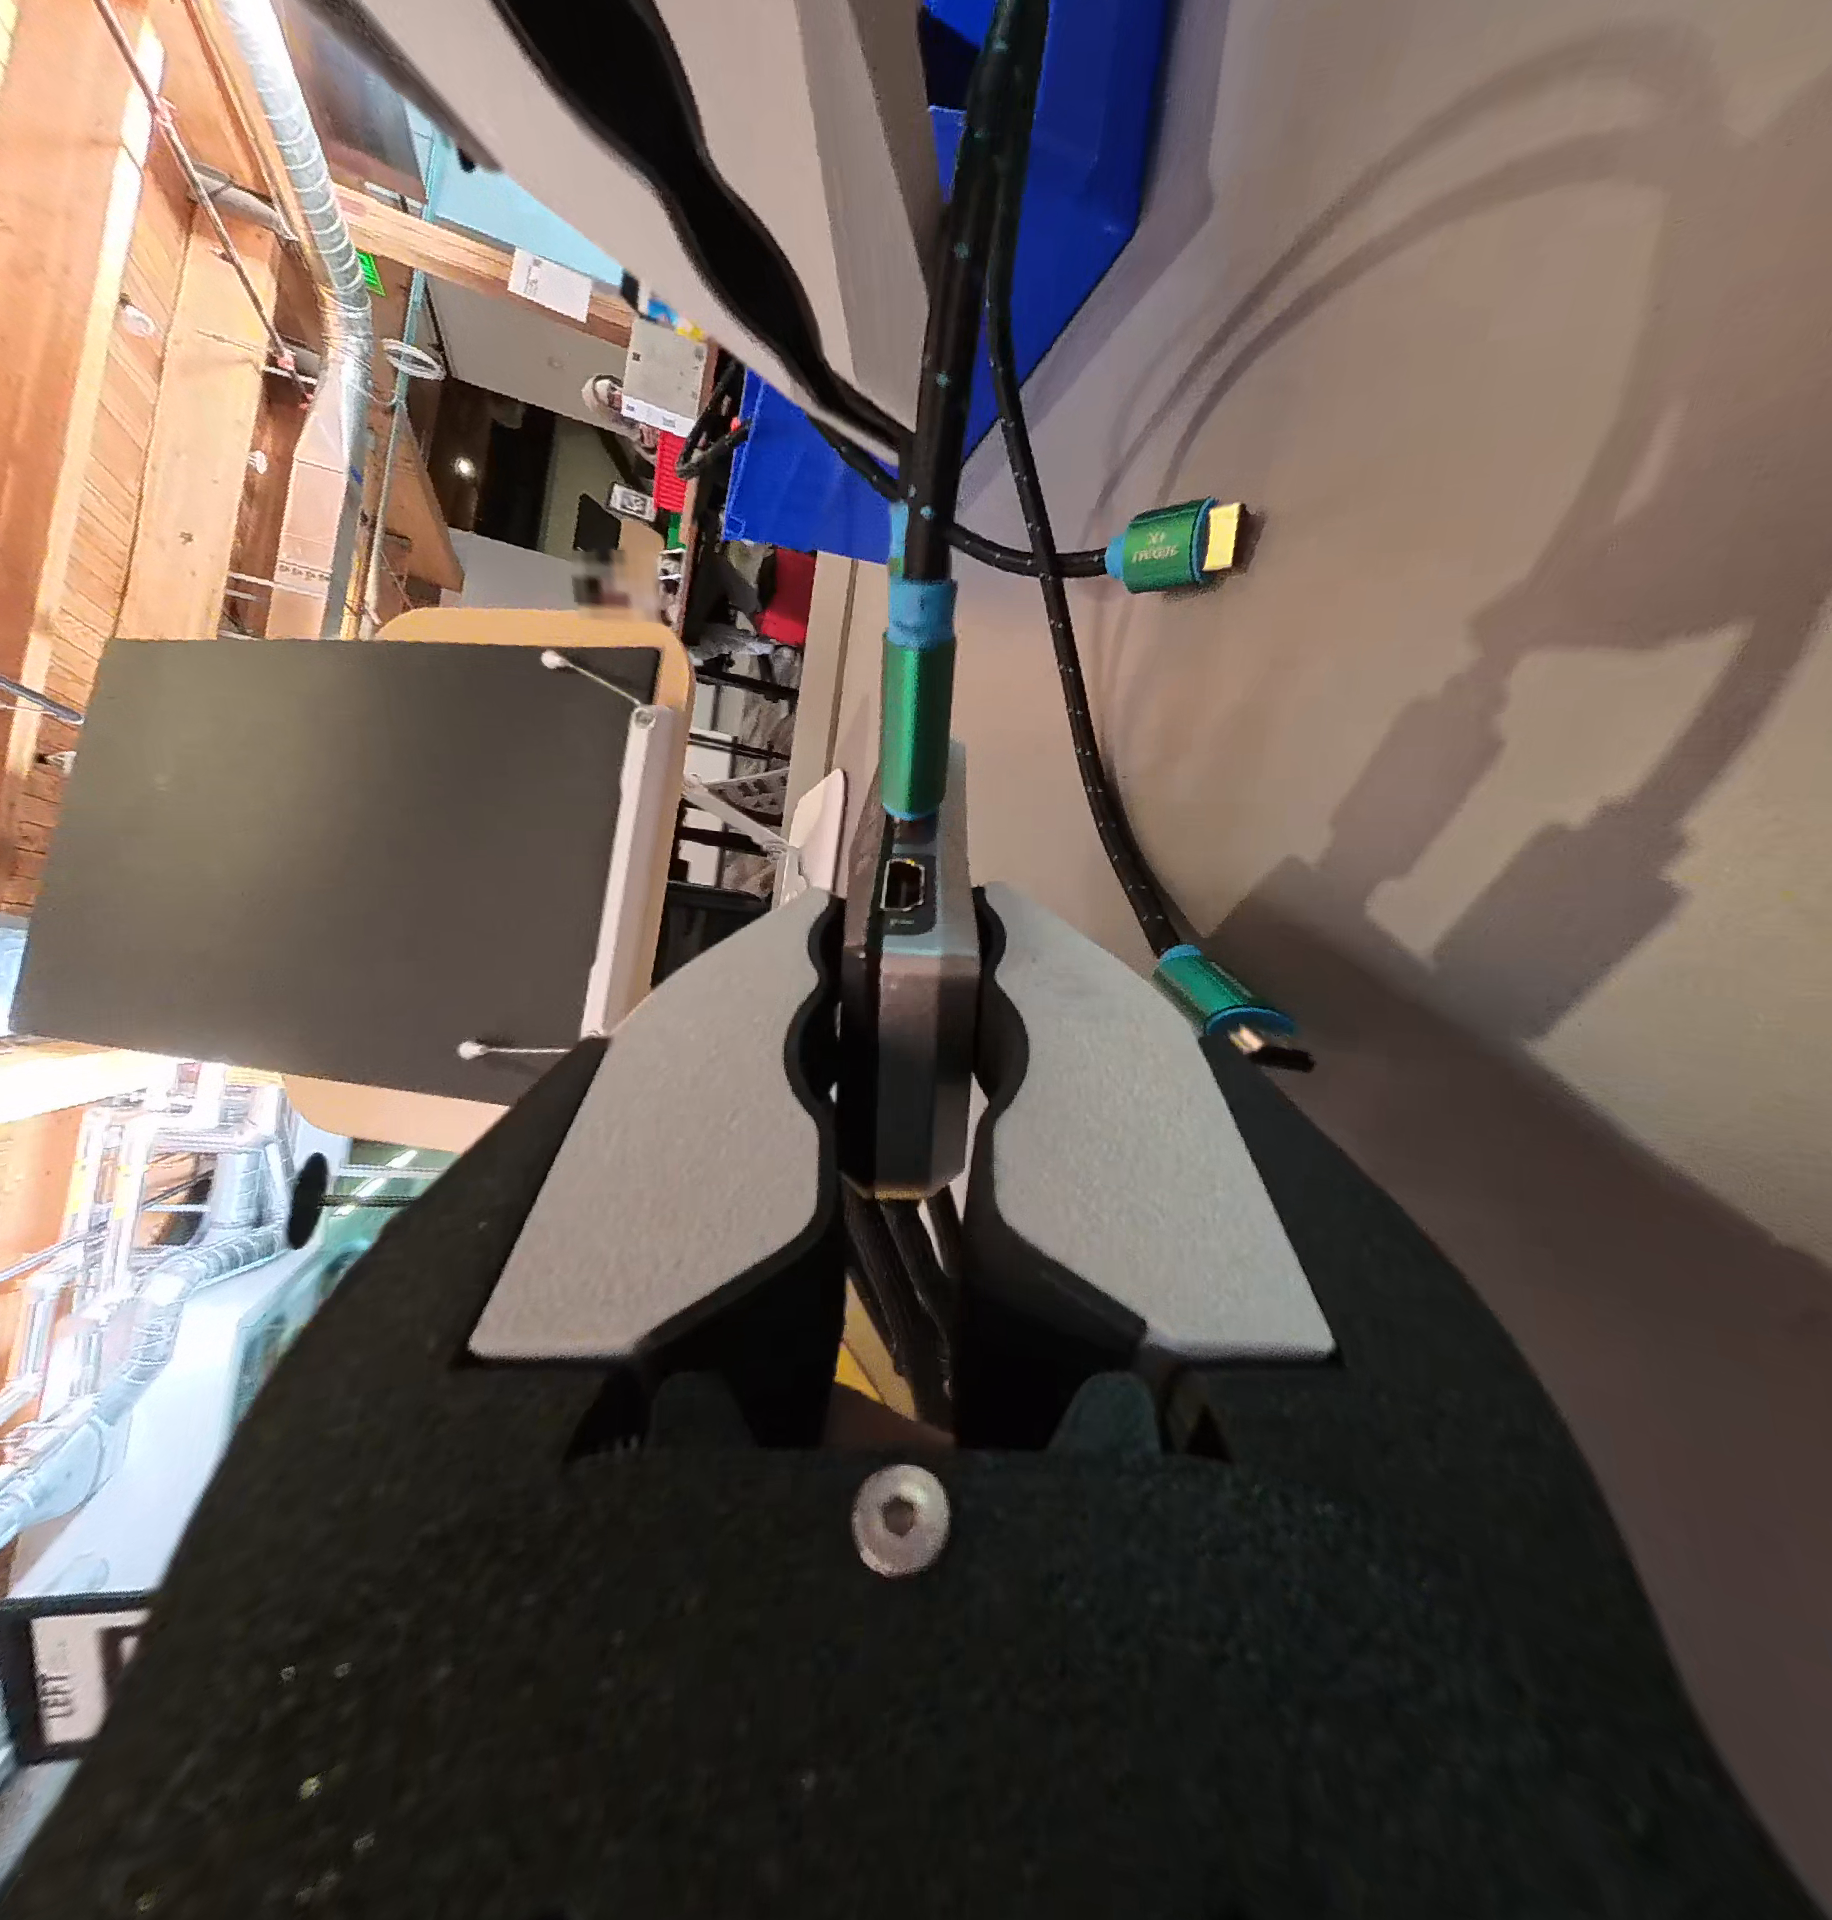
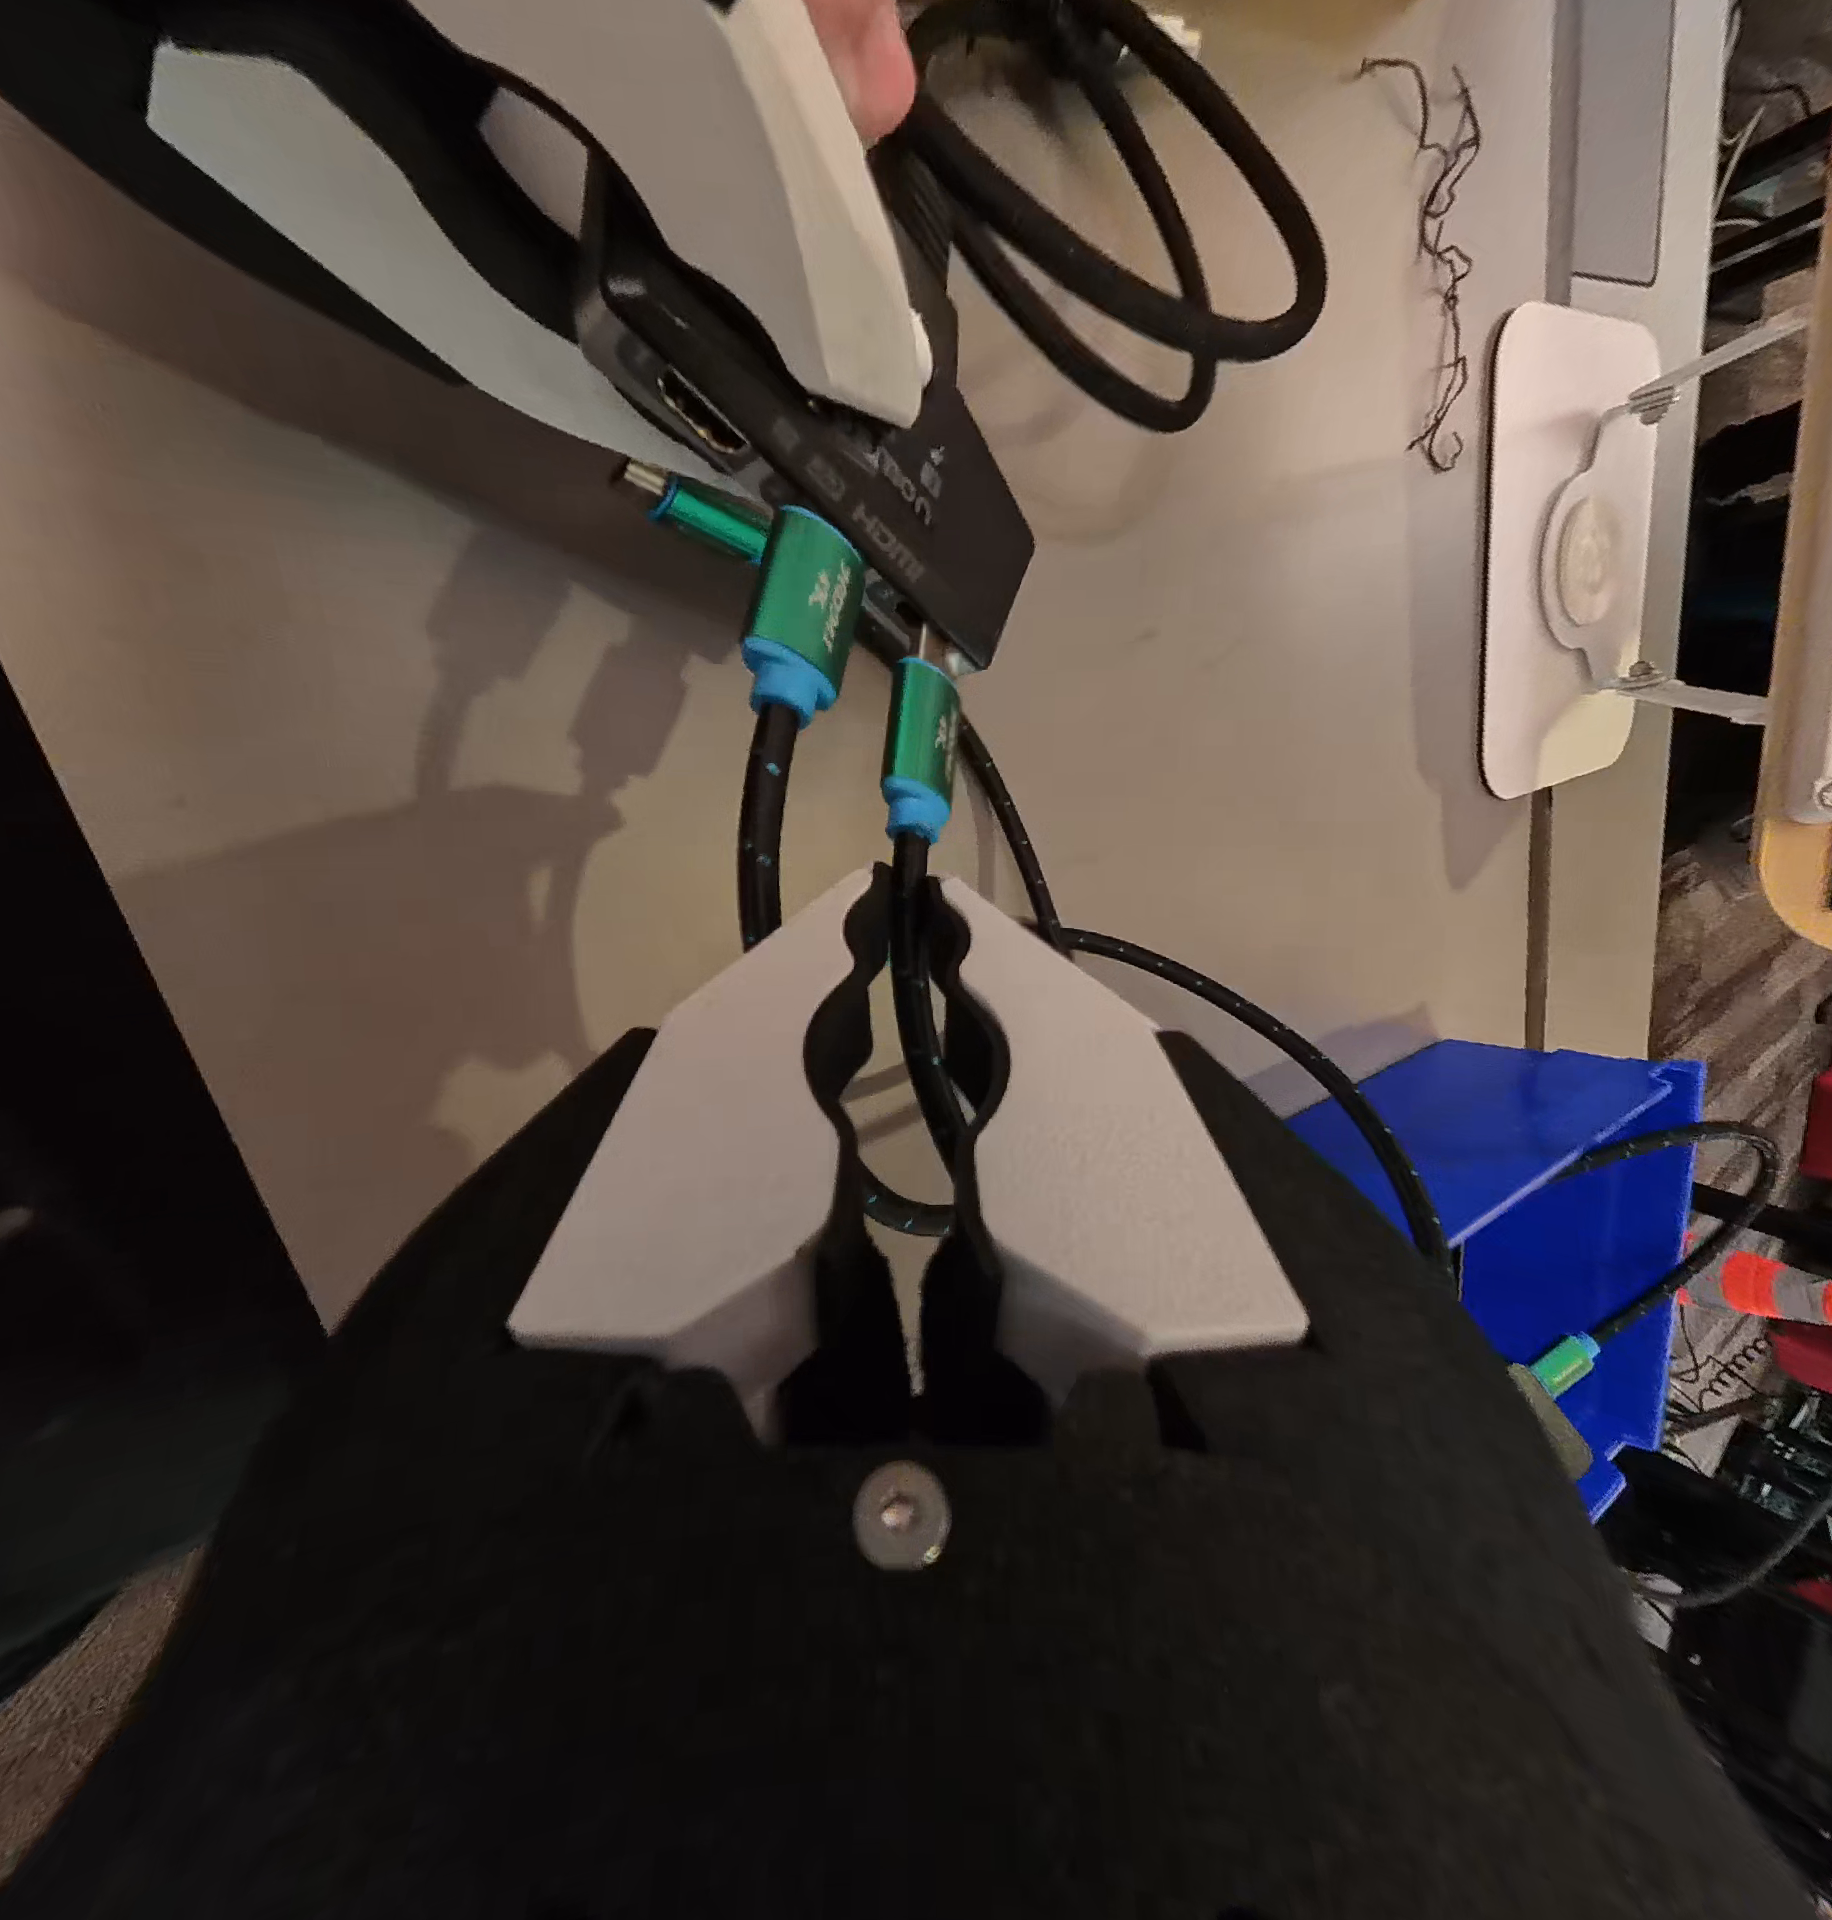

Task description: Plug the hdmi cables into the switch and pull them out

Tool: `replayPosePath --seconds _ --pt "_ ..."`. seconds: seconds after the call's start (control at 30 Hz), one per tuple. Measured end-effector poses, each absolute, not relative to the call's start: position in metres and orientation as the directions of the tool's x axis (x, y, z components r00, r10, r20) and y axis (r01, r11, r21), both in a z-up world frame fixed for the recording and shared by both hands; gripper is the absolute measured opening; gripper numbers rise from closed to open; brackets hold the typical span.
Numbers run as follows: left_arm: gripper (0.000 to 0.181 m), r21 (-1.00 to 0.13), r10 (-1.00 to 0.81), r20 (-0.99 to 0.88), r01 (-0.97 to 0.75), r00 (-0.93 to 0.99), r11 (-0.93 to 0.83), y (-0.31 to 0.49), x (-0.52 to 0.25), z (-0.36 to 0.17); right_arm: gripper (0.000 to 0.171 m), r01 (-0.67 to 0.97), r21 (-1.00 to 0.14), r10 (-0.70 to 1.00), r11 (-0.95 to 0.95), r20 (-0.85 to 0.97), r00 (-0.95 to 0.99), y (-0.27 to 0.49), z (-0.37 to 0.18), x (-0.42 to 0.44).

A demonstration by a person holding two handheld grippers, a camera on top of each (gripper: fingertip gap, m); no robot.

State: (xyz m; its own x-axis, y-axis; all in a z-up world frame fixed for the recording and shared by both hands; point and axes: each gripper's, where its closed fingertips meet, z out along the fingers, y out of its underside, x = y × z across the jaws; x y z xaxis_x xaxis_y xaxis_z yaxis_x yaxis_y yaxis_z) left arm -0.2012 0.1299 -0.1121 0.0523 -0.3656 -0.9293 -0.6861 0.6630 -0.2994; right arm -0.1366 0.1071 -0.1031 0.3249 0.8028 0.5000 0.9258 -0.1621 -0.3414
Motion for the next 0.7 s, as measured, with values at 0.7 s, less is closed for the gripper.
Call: replayPosePath --seconds 0.7 --pt "0.021 -0.286 -0.336 -0.939 -0.696 0.068 0.659 0.136 -0.201 -0.110 0.006 0.976 -0.219 0.737 0.019 0.662 0.134 0.123 -0.102 -0.137"
